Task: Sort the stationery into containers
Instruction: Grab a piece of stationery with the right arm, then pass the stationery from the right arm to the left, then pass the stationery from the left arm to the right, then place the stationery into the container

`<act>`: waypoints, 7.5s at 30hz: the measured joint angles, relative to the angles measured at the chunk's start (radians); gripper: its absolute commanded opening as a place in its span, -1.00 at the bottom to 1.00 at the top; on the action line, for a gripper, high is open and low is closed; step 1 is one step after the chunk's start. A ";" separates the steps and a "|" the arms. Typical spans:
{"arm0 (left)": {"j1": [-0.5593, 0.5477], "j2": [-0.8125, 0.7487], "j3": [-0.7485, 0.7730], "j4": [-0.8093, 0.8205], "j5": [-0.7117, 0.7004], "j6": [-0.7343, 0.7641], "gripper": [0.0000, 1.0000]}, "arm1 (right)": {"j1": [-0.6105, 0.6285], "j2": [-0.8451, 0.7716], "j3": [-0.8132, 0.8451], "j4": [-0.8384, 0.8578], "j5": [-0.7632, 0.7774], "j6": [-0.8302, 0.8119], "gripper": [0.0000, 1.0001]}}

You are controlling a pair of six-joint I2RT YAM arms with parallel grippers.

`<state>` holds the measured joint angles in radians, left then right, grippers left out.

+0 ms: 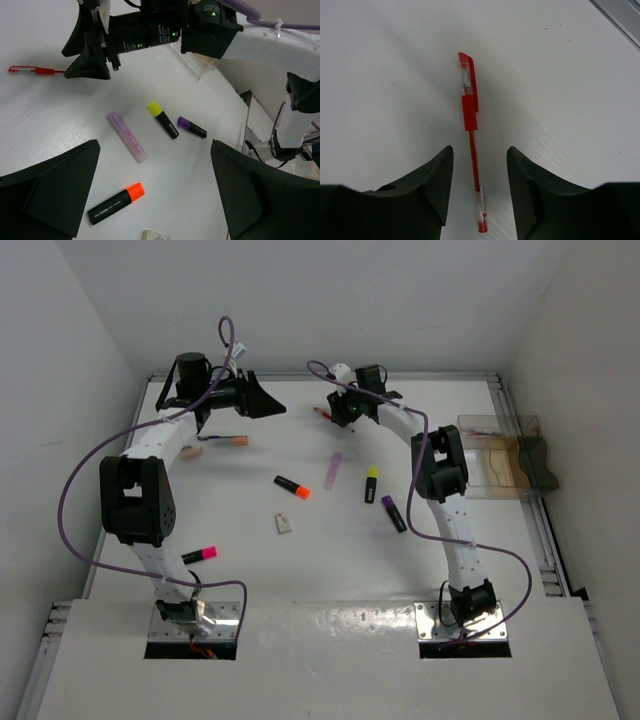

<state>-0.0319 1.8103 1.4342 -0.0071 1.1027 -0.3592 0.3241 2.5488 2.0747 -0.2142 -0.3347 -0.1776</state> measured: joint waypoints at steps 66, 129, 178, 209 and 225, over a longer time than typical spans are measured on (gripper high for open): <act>-0.047 -0.092 -0.167 0.177 0.000 -0.094 1.00 | -0.401 -0.752 -0.528 -0.571 0.614 -1.404 -1.00; -0.291 -0.240 -0.339 0.939 -0.340 -1.045 0.00 | 0.107 -1.218 -0.818 0.123 -0.298 0.728 -1.00; -0.420 -0.156 0.080 0.183 -0.122 -0.318 -1.00 | 0.058 -1.075 -0.548 -0.438 -0.446 0.431 -0.36; -0.400 -0.176 0.001 0.336 -0.109 -0.487 1.00 | 0.073 -1.104 -0.600 -0.375 -0.373 0.380 -1.00; -0.156 -0.162 -0.077 0.233 -0.137 -0.390 1.00 | -0.328 -1.018 -0.777 -0.275 0.142 -0.742 -1.00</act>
<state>-0.1883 1.6482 1.3575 0.2260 0.9657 -0.7490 -0.0044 1.5311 1.2980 -0.4889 -0.1928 -0.9199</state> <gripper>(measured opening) 0.998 0.080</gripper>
